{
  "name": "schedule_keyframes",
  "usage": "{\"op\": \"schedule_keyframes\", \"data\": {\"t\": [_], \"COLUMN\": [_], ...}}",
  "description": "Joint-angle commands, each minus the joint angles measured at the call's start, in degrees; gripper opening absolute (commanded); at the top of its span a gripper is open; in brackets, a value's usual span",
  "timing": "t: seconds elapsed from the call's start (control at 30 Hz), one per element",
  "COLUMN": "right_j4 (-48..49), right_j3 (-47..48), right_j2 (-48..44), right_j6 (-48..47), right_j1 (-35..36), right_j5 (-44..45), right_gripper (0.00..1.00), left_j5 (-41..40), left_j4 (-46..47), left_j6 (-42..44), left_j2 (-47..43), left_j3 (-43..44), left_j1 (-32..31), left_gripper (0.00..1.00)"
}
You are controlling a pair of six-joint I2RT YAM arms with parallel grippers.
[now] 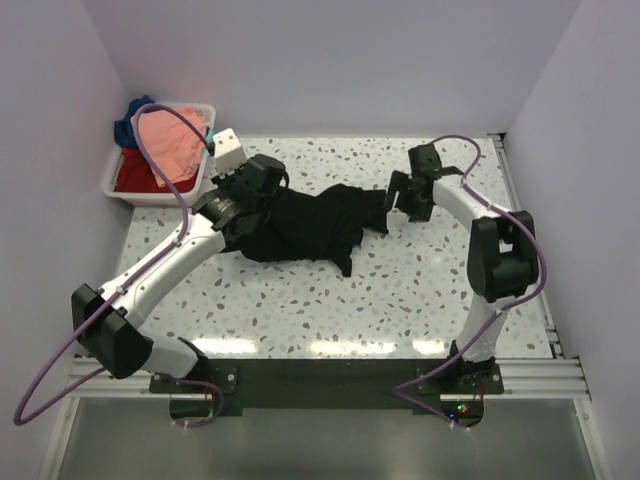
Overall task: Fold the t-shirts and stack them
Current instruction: Flatten the tshirt out
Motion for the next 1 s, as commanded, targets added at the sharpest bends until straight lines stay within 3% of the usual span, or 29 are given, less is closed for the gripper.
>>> {"op": "schedule_keyframes", "data": {"t": [0.0,0.3,0.73,0.8,0.9,0.97], "right_j4": [0.02,-5.16,-9.56,-10.09,-11.85,-12.2], "right_j3": [5.21,11.02,13.4,13.84,14.72,14.72], "right_j2": [3.58,10.08,16.24,17.29,18.35,18.26], "right_j6": [-2.85,-4.7,-4.52,-4.78,-4.7,-4.52], "right_j1": [3.47,7.43,8.75,8.92,9.36,9.54], "right_j5": [-1.36,1.88,5.68,6.11,6.73,6.99], "right_gripper": [0.76,0.75,0.63,0.54,0.32,0.09], "left_j5": [0.48,2.94,3.47,3.3,3.21,3.12], "left_j4": [3.52,3.7,3.7,3.7,3.7,3.7], "left_j6": [1.06,0.88,0.36,0.36,0.53,0.53], "left_j2": [-0.75,-0.75,-1.98,-2.33,-2.68,-2.86], "left_j3": [0.09,-0.88,-2.54,-2.72,-2.9,-3.07], "left_j1": [1.55,2.87,3.92,4.01,4.28,4.36], "left_gripper": [0.0,0.0,0.0,0.0,0.0,0.0]}}
